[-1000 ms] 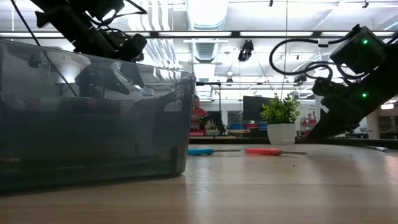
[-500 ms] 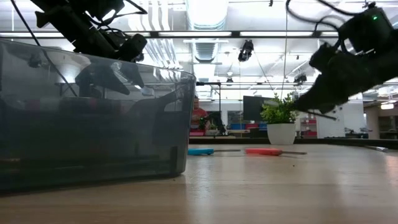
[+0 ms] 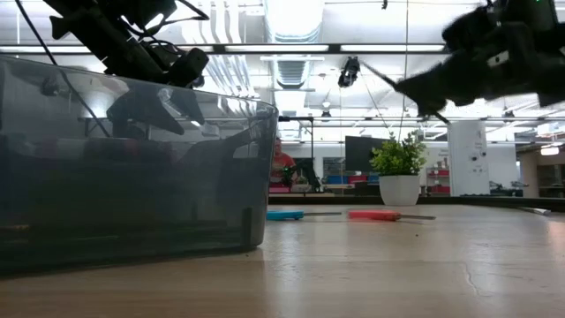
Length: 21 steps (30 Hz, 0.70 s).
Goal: Pick & Place Paint Supplies
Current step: Put the middle silver paint brush into the black transparent bin
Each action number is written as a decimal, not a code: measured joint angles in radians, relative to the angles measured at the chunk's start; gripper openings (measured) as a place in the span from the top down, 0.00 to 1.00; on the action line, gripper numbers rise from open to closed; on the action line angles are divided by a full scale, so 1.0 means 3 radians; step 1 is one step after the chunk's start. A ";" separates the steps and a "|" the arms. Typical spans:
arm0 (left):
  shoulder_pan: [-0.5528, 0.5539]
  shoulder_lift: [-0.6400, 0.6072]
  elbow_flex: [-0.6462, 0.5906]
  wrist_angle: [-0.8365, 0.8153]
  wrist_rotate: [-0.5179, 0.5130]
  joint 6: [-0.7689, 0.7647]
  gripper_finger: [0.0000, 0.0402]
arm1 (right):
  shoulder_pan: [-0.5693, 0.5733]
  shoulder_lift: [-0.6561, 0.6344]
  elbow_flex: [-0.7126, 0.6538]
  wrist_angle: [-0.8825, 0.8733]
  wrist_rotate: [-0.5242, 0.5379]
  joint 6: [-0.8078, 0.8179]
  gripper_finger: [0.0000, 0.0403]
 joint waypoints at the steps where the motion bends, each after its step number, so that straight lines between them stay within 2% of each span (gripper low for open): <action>1: -0.0001 0.0000 0.0000 -0.0001 0.0001 0.0001 0.42 | 0.0008 0.0043 0.0064 0.0000 -0.0041 -0.0156 0.96; 4: 0.0000 -0.0001 0.0000 0.0000 0.0001 0.0000 0.42 | 0.0052 0.0210 0.0299 -0.0003 -0.0139 -0.0476 0.96; 9: -0.0001 0.0000 0.0000 -0.0001 0.0000 0.0001 0.42 | 0.0173 0.0568 0.0798 -0.0227 -0.0157 -0.0672 0.96; 16: -0.0001 0.0000 0.0000 -0.0001 0.0000 0.0001 0.42 | 0.0478 0.1217 0.1597 -0.0689 -0.0158 -0.0717 0.96; 21: 0.0000 0.0000 0.0000 0.0000 0.0000 0.0001 0.42 | 0.0772 0.1759 0.2099 -0.0698 -0.0168 -0.0733 0.96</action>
